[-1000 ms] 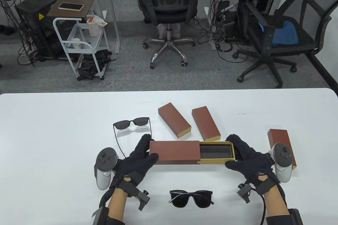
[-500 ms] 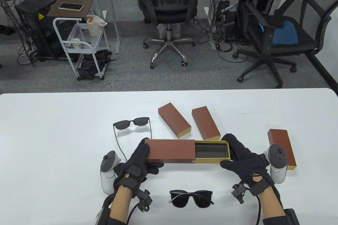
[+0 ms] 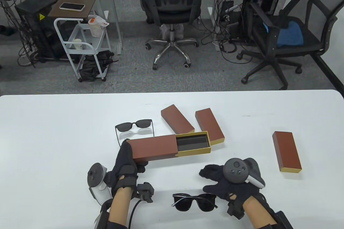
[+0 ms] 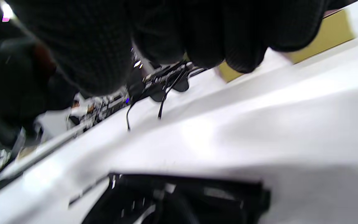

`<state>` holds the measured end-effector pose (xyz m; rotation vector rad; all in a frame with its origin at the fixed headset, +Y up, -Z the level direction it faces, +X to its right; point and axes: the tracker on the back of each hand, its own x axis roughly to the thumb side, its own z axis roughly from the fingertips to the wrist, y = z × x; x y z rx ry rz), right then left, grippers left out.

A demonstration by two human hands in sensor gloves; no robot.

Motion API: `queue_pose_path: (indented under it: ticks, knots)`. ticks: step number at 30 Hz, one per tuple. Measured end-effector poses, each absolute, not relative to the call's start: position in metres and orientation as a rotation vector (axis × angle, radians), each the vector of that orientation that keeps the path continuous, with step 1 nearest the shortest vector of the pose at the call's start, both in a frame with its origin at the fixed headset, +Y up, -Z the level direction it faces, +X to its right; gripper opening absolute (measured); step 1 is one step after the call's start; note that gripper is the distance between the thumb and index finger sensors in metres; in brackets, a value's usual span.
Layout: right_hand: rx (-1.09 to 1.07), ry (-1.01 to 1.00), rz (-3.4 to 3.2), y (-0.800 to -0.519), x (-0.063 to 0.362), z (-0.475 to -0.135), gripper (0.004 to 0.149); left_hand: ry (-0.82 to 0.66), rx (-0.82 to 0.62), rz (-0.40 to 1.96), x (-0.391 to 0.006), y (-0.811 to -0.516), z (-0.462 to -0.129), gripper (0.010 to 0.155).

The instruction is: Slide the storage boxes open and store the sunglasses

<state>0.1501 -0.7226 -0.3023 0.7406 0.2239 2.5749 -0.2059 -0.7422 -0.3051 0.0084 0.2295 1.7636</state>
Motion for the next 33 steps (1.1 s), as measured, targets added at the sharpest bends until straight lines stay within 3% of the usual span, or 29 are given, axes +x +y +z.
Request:
queue_pose_path:
  ticks: [5, 11, 28, 33]
  knots:
    - [1.018, 0.197, 2.831, -0.733, 0.110, -0.285, 0.050, 0.282, 0.066, 1.694, -0.214, -0.746, -0.305, 0.068]
    - [1.106, 0.099, 2.961, -0.737, 0.094, -0.276, 0.045, 0.244, 0.021, 1.705, -0.215, -0.749, -0.309, 0.068]
    - [1.147, 0.135, 3.027, -0.749, 0.089, -0.275, 0.039, 0.155, -0.053, 1.725, -0.207, -0.757, -0.315, 0.068]
    - [1.092, 0.089, 3.024, -0.740, 0.094, -0.277, 0.039, 0.156, -0.061, 1.711, -0.204, -0.758, -0.315, 0.068]
